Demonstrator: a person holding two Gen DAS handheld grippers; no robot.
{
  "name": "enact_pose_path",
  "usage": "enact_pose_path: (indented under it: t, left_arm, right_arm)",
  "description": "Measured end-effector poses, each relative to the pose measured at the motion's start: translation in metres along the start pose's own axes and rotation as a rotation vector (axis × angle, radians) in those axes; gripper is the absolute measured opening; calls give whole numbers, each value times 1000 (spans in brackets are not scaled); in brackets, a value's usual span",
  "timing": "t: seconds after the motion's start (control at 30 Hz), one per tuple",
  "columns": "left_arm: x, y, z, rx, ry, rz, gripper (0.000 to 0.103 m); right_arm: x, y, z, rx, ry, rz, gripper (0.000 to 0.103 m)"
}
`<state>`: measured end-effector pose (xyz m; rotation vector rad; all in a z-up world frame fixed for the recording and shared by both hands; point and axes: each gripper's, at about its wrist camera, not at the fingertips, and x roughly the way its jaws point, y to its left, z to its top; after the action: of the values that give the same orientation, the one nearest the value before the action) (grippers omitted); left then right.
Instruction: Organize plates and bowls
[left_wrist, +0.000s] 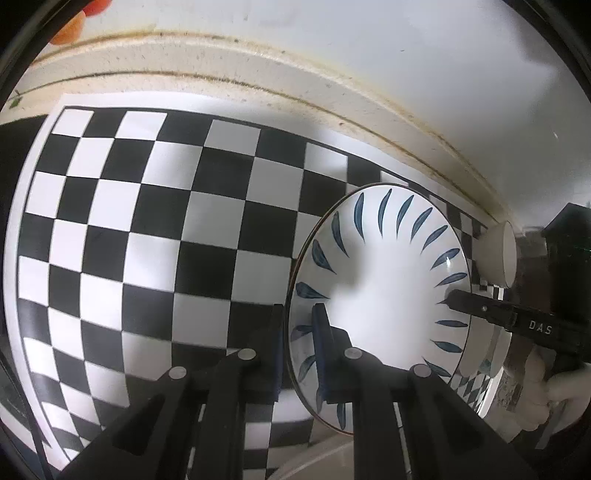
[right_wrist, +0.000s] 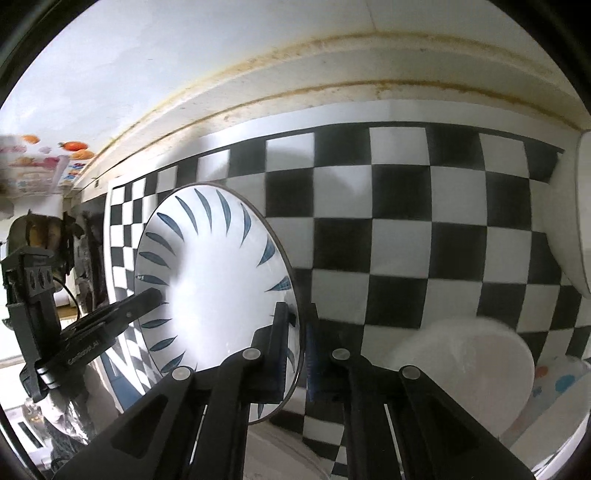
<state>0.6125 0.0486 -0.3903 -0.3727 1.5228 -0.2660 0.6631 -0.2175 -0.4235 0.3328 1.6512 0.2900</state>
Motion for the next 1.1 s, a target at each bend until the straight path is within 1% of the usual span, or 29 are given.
enact_pose_path:
  t: [0.1,0.3,0.5,0.73,0.87,1.1]
  left_arm:
    - [-12,-7,-11,16,-19,8,12]
    - [-36,-22,-33,37,-56,-5,12]
    - [-62,-33,-60,74,-86,-10,12]
    - [-78,-40,-96,113,-99,-22,12]
    - [-78,-38,-117,124,-95,-18,12]
    - [-61,-29,-152,119,-43,-11,12]
  right_arm:
    - [-12,5,-12,-16,-18,-2,9]
    - [-36,6,-43,-11,-52,25,9]
    - [-59,10,-85,-11,-96,52,9]
    - [-82,4,-141,-11,-130,70,9]
    - [-81,-1,-170,-2,-139,83,9]
    - [-54,-12,-213,25,-108,94,9]
